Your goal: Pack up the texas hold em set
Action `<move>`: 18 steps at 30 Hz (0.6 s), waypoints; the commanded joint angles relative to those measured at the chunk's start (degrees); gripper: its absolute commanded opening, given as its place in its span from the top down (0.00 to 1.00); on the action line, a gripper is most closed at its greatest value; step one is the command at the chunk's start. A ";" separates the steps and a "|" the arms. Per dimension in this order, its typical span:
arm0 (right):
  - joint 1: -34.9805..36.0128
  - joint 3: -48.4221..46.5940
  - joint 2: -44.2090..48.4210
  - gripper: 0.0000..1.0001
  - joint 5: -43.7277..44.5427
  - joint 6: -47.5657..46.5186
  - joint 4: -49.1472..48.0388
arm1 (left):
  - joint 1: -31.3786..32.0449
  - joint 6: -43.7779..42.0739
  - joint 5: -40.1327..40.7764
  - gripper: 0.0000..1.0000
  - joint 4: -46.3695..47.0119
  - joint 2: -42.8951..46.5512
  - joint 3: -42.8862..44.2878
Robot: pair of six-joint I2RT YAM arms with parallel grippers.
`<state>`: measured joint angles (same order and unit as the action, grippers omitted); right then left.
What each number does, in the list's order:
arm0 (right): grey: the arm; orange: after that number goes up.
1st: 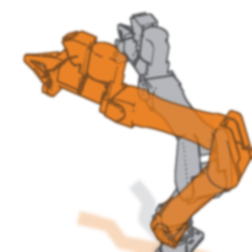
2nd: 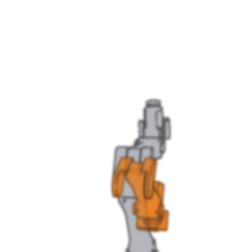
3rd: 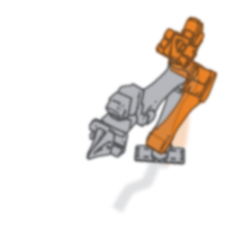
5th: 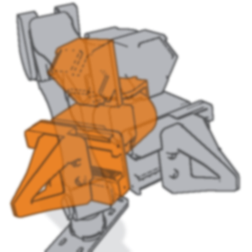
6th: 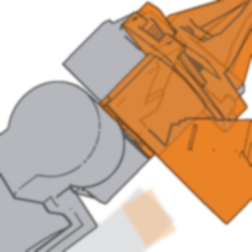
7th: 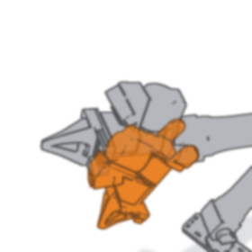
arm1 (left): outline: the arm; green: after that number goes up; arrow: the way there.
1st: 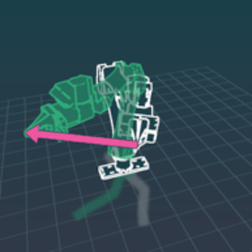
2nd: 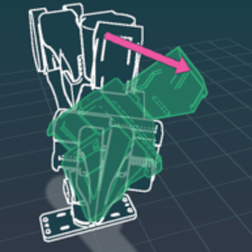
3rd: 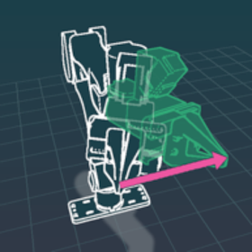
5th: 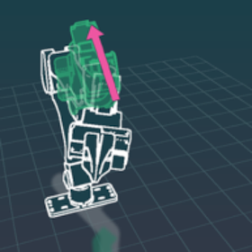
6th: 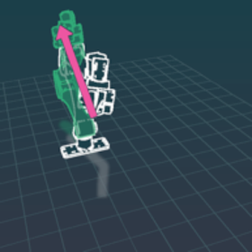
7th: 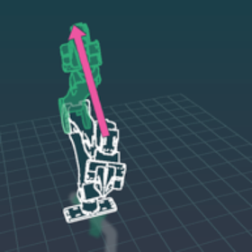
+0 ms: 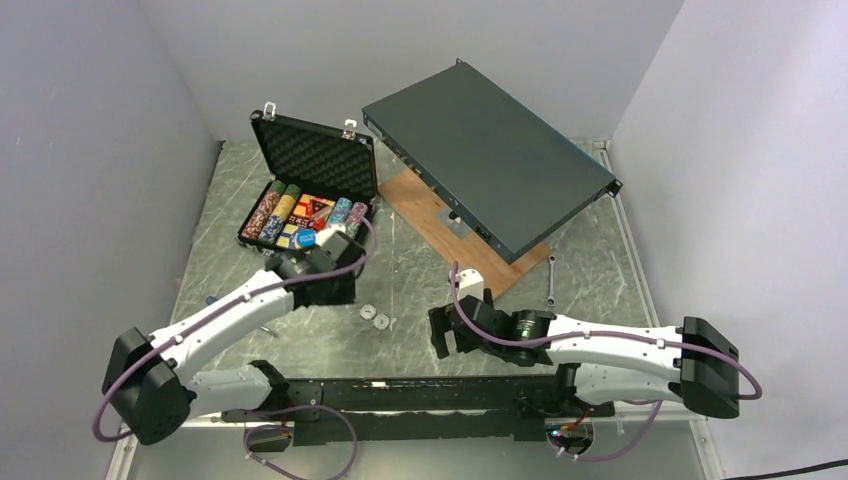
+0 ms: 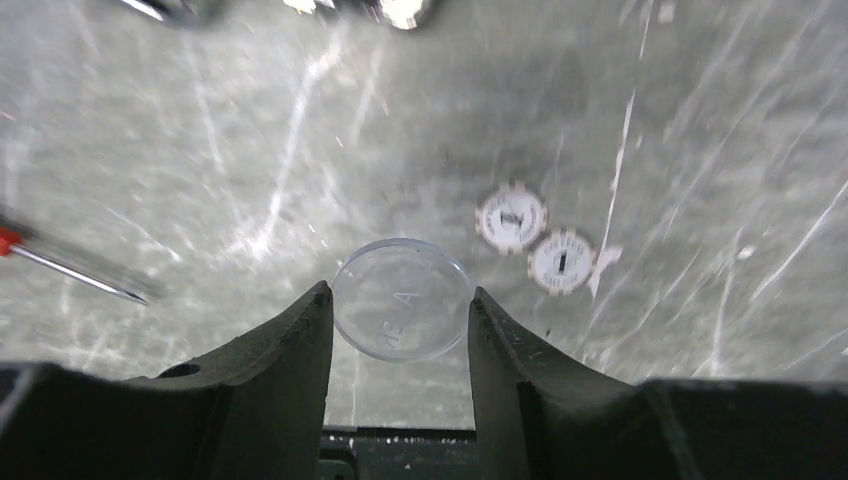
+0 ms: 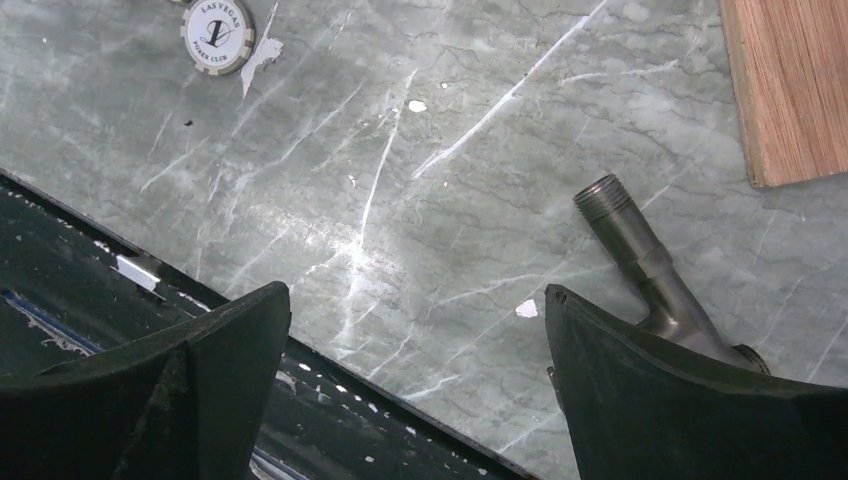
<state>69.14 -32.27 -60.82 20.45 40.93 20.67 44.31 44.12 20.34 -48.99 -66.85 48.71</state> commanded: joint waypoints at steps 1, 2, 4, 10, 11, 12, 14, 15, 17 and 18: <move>0.12 -3.07 -0.92 0.00 0.24 -1.65 -2.79 | -9.94 -11.05 -1.79 1.00 -0.13 1.01 7.63; 0.13 -3.34 -0.96 0.01 0.29 -1.85 -2.68 | -12.06 -12.65 -2.33 1.00 0.20 0.71 9.22; 0.11 -3.63 -0.85 0.01 0.31 -2.21 -2.81 | -16.46 -15.38 -3.68 1.00 1.27 -0.88 11.97; 0.12 -3.56 -0.36 0.01 0.30 -2.37 -3.04 | -30.50 -19.18 -10.58 1.00 3.29 -7.45 20.50; 0.09 -3.45 -0.36 0.01 0.30 -2.23 -3.20 | -32.33 -19.30 -11.49 1.00 4.19 -8.36 21.40; 0.10 -3.32 -0.44 0.01 0.25 -2.13 -3.37 | -33.94 -19.52 -12.72 1.00 5.21 -9.30 22.13; 0.18 -3.29 -0.60 0.00 -0.01 -1.93 -3.65 | -37.14 -19.95 -14.45 1.00 7.03 -11.83 23.53; 0.13 -3.24 -0.60 0.01 -0.13 -1.78 -3.82 | -38.69 -20.00 -15.34 1.00 7.22 -13.40 24.78; 0.09 -2.94 -0.57 0.01 -0.37 -1.44 -4.26 | -41.71 -20.88 -17.61 1.00 7.79 -16.91 27.50; 0.09 -2.70 -0.47 0.00 -0.63 -1.20 -4.57 | -42.70 -21.44 -17.54 1.00 8.41 -18.68 28.53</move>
<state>69.14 -33.82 -61.82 20.40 39.18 19.18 5.67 25.71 7.66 -44.62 -80.79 72.03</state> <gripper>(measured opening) 0.994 0.504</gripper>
